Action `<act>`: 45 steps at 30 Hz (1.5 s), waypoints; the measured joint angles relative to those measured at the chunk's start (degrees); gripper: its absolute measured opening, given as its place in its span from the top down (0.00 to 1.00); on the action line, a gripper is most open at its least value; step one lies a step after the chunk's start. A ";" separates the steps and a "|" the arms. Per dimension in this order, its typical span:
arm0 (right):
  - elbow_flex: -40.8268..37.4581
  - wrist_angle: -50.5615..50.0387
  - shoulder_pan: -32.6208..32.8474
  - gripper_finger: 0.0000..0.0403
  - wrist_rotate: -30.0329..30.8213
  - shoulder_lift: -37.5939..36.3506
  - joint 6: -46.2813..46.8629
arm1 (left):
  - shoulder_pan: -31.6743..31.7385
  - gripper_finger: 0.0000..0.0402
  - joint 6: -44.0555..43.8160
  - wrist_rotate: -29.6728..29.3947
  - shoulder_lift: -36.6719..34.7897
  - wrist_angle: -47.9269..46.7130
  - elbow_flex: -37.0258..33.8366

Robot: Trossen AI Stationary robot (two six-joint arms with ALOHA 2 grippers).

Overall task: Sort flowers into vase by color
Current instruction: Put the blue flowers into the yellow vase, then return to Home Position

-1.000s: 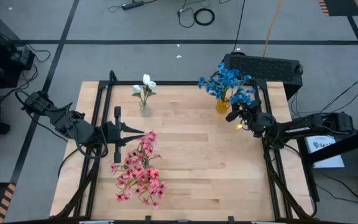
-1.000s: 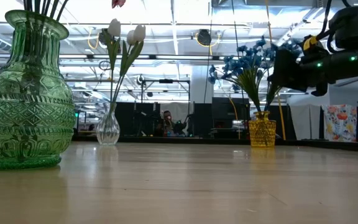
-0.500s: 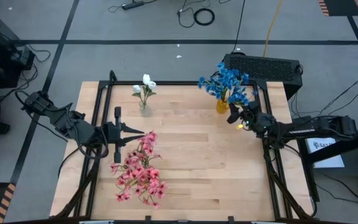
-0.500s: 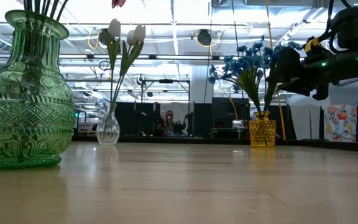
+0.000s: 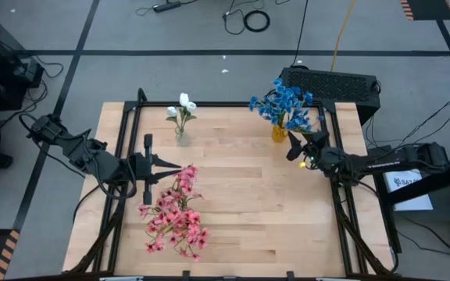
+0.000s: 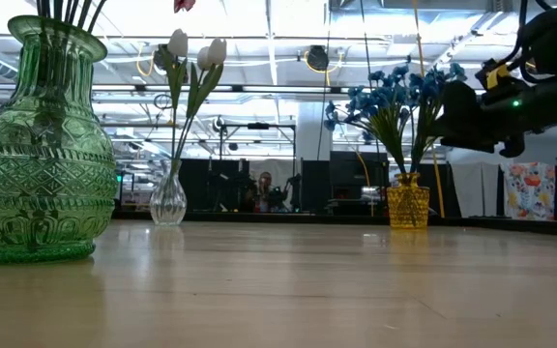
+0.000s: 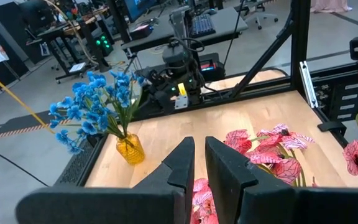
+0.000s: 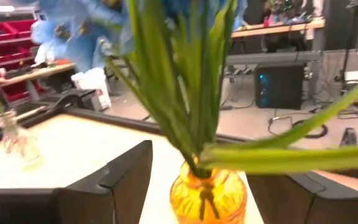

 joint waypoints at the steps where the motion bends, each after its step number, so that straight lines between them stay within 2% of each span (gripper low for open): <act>1: 0.00 -0.83 0.58 0.40 0.01 -0.34 0.56 | 0.00 0.88 0.00 0.01 -0.01 0.01 0.00; 11: 0.02 -11.38 7.42 0.40 -1.10 -4.33 7.16 | 0.00 0.88 -0.04 0.00 0.00 0.02 0.00; 16: 0.02 -11.70 11.72 0.40 -6.56 -5.79 8.27 | 0.00 0.88 0.58 -0.02 -0.69 0.48 0.33; 22: 0.02 -9.74 17.60 0.43 -7.81 -6.37 7.74 | 0.04 0.88 3.48 -1.54 -4.09 1.32 0.81; 25: 0.02 -6.38 20.06 0.48 -12.18 -6.34 2.81 | 0.04 0.88 4.25 -1.71 -6.42 1.33 0.83; 29: 0.02 -0.90 22.48 0.61 -19.14 -6.30 -4.98 | 0.44 0.88 5.26 -2.40 -9.28 1.35 0.85; 36: 0.02 6.12 23.40 0.95 -29.31 -5.51 -15.78 | 6.28 0.88 4.66 -3.74 -10.93 1.77 -1.73; 40: 0.02 10.82 23.40 0.98 -30.20 -3.50 -18.49 | 8.11 0.90 0.90 -2.54 -11.76 2.05 -7.24; 45: 0.02 11.50 23.40 1.00 -30.22 -1.09 -18.36 | 7.18 0.99 -1.57 -2.22 -14.96 6.81 -16.31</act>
